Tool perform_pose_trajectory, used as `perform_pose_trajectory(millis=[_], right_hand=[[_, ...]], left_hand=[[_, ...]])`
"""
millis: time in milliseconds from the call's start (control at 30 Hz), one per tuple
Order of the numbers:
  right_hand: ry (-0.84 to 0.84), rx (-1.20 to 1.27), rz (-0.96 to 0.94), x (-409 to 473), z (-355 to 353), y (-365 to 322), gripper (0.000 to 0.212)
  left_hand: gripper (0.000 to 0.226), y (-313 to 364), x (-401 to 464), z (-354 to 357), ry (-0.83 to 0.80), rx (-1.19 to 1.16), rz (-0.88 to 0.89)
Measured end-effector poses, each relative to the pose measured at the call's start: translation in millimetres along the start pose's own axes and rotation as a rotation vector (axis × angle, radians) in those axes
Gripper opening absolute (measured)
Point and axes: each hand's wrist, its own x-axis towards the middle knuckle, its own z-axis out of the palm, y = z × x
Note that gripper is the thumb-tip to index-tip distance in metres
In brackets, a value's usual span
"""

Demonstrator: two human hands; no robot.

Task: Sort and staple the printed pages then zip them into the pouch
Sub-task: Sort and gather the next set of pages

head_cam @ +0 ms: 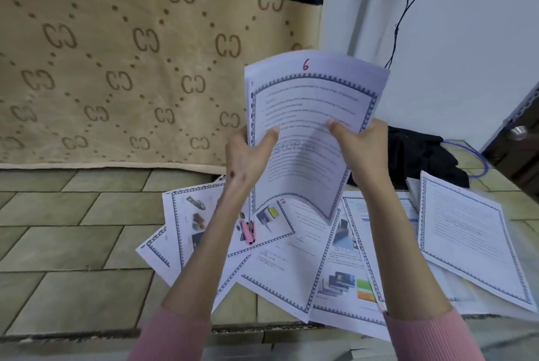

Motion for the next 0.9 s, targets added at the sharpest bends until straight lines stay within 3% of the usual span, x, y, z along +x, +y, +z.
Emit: perform_pose_trajectory(millis=[67, 133, 233, 533, 667, 900], right_hand=[[-0.003, -0.026, 0.070, -9, -3, 27, 0.016], [-0.014, -0.048, 0.168, -23, -7, 61, 0.016], [-0.053, -0.039, 0.240, -44, -17, 99, 0.020], [-0.046, 0.052, 0.278, -45, -24, 106, 0.019], [-0.117, -0.014, 0.269, -45, -28, 122, 0.044], [-0.090, 0.070, 0.330, -51, -27, 130, 0.036]], left_hand=[[0.010, -29, -3, 11, -0.081, 0.021, -0.108], [0.039, -60, -10, 14, -0.154, 0.065, -0.202], [0.034, -94, -24, 12, -0.239, 0.090, -0.233], [0.025, -98, -23, 17, -0.166, 0.041, -0.318], [0.040, -111, -23, 12, -0.231, 0.103, -0.312], [0.032, -112, -26, 10, -0.185, 0.069, -0.346]])
